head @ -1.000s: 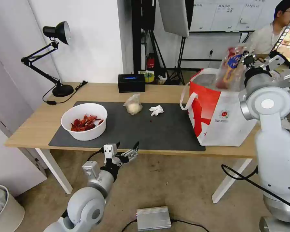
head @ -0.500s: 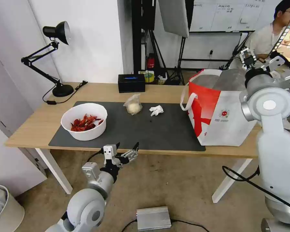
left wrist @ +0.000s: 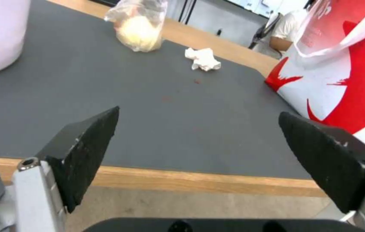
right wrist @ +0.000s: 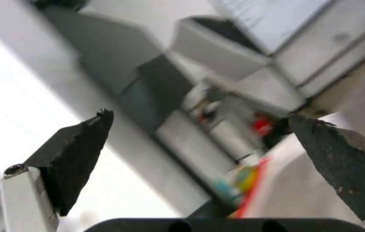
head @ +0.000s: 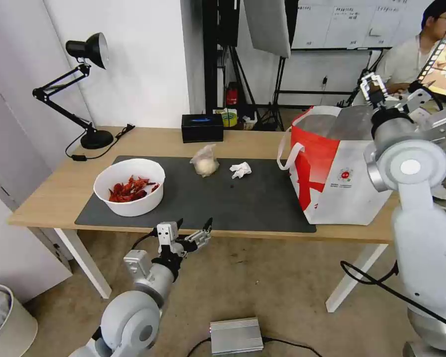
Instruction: Pick up the trash from the table and place it into the takeout bag.
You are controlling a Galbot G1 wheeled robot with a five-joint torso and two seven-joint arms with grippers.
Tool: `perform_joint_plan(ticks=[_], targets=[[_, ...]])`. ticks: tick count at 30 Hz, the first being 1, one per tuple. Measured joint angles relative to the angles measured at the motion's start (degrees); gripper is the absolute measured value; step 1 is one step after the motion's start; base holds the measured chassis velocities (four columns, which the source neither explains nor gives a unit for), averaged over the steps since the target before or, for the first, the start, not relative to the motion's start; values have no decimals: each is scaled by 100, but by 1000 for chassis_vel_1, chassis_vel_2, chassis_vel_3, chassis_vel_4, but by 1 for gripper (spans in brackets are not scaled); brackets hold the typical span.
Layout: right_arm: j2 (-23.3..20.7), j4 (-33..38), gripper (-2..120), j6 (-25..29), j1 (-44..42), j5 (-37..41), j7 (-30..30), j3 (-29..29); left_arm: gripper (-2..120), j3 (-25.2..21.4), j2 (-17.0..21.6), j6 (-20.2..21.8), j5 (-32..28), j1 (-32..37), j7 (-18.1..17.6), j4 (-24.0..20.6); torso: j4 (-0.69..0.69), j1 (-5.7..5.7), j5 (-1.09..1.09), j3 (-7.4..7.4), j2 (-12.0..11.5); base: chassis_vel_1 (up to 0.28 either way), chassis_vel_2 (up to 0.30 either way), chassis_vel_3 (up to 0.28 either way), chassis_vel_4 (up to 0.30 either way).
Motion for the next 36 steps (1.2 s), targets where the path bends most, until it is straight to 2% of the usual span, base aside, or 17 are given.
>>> perform_joint_plan(ticks=[1,2,5,10,12,13,14,15,18,19,22,23,25,28,32,33,36], targets=[[-51,113,100,-51,-103,79,-270,-37,100,-22,0,0,2,16,2,-20,0,0,0,0,0,0,0,0,0],[-51,113,100,-51,-103,79,-270,-37,100,-22,0,0,2,16,2,-20,0,0,0,0,0,0,0,0,0],[-262,388,100,-321,-407,191,-1161,-165,100,-93,-15,0,23,71,11,-76,0,-1,0,0,0,0,0,0,0],[-489,511,100,-618,-605,135,-1684,-285,100,-147,-37,-1,39,118,22,-110,0,0,0,0,0,0,0,0,0],[-720,598,100,-1117,-814,-119,-2295,-291,100,-188,-49,-5,54,158,29,-153,0,0,0,-1,0,0,0,0,0],[-720,598,100,-1117,-814,-119,-2295,-291,100,-188,-49,-5,54,158,29,-153,0,0,0,-1,0,0,0,0,0],[-857,650,100,-1544,-953,-402,-2713,-246,100,-211,-57,-6,63,185,31,-180,-1,0,0,-1,0,0,0,0,0],[-857,650,100,-1544,-953,-402,-2713,-246,100,-211,-57,-6,63,185,31,-180,-1,0,0,-1,0,0,0,0,0],[-1029,762,100,-2063,-1180,-1019,-3196,-202,100,-245,-82,-8,76,247,33,-238,0,0,0,0,0,0,0,0,0],[-1029,762,100,-2063,-1180,-1019,-3196,-202,100,-245,-82,-8,76,247,33,-238,0,0,0,0,0,0,0,0,0],[-1090,997,100,-2575,-1444,-1660,-3247,-146,100,-283,-107,-12,122,312,44,-294,0,0,0,0,0,0,0,0,0],[-1090,997,100,-2575,-1444,-1660,-3247,-146,100,-283,-107,-12,122,312,44,-294,0,0,0,0,0,0,0,0,0],[-1104,1252,100,-2815,-1800,-2254,-3268,-102,100,-318,-110,-14,146,357,60,-336,-1,0,0,-1,0,0,0,0,0],[-1097,1390,100,-2866,-2049,-2632,-3314,-69,100,-354,-108,-17,165,397,102,-355,0,0,0,0,0,0,0,0,0],[-1010,1677,100,-2788,-2731,-3418,-3334,17,100,-461,-120,36,182,540,250,-437,0,0,-1,0,0,0,0,0,0],[-1010,1677,100,-2788,-2731,-3418,-3334,17,100,-461,-120,36,182,540,250,-437,0,0,-1,0,0,0,0,0,0],[-867,1806,100,-2241,-3456,-3844,-3260,42,100,-563,-100,39,249,684,402,-441,-1,-1,0,0,0,0,0,0,0]])
